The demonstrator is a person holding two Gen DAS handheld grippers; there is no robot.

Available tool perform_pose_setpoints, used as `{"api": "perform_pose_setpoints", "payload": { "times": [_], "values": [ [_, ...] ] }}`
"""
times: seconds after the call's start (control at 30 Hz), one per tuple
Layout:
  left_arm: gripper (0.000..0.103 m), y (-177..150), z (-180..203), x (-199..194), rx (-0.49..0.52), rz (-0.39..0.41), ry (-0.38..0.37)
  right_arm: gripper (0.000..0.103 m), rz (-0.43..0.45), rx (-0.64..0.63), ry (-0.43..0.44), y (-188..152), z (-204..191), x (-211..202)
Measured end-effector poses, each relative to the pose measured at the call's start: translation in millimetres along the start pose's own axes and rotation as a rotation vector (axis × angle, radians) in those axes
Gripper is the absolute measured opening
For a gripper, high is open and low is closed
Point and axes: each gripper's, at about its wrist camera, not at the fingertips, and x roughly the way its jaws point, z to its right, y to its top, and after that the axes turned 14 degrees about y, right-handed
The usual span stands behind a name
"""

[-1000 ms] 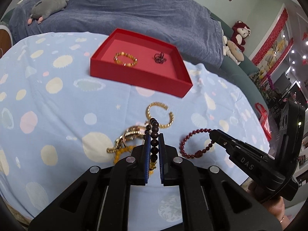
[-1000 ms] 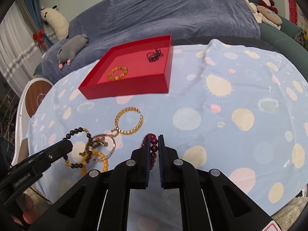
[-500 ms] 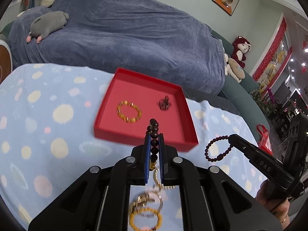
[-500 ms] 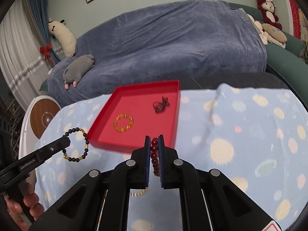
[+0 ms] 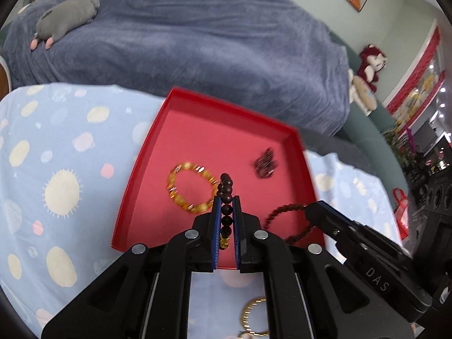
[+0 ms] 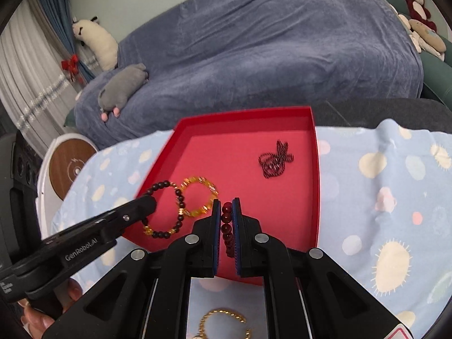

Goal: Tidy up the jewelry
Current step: 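Carry both beaded bracelets into the red box and open both tools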

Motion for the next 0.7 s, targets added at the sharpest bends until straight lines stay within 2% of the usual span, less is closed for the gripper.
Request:
{"api": "perform_pose_setpoints", "payload": {
  "times": [0.1,0.17,0.2,0.27,0.3,0.33,0.37,0.53,0.7],
  "values": [
    [0.008,-7.1,-7.8,13.2,0.000,-0.034,0.017,0.008,-0.037,-0.009,-0.051,-7.9,10.5,11.2],
    [0.009,-11.3,-14.0,15.3,-0.013,-0.028,0.039,0.013,-0.030,-0.005,-0.094,-10.0,17.5,11.4],
    [0.013,-13.2,-16.4,16.2,-0.015,-0.023,0.047,0.018,-0.021,0.004,-0.113,-9.8,21.0,8.1],
    [0.037,-16.0,-22.1,13.0,-0.021,0.004,0.089,0.027,0.004,0.020,-0.125,-9.3,25.8,0.9],
    [0.056,-17.4,-24.7,8.2,-0.031,0.029,0.114,0.034,0.025,0.028,-0.125,-9.3,26.9,-6.8],
    [0.066,-19.7,-27.5,3.1,-0.039,0.052,0.127,0.038,0.037,0.031,-0.126,-9.9,27.2,-11.4],
    [0.069,-21.1,-29.5,-2.2,-0.045,0.069,0.137,0.038,0.049,0.033,-0.127,-10.9,26.9,-17.4],
    [0.071,-29.6,-38.0,-23.1,-0.048,0.083,0.142,0.039,0.075,0.009,-0.125,-20.5,18.3,-44.8],
    [0.071,-48.2,-41.8,-43.3,-0.033,0.079,0.153,0.039,0.057,-0.029,-0.128,-45.1,3.1,-62.4]
  ]
}}
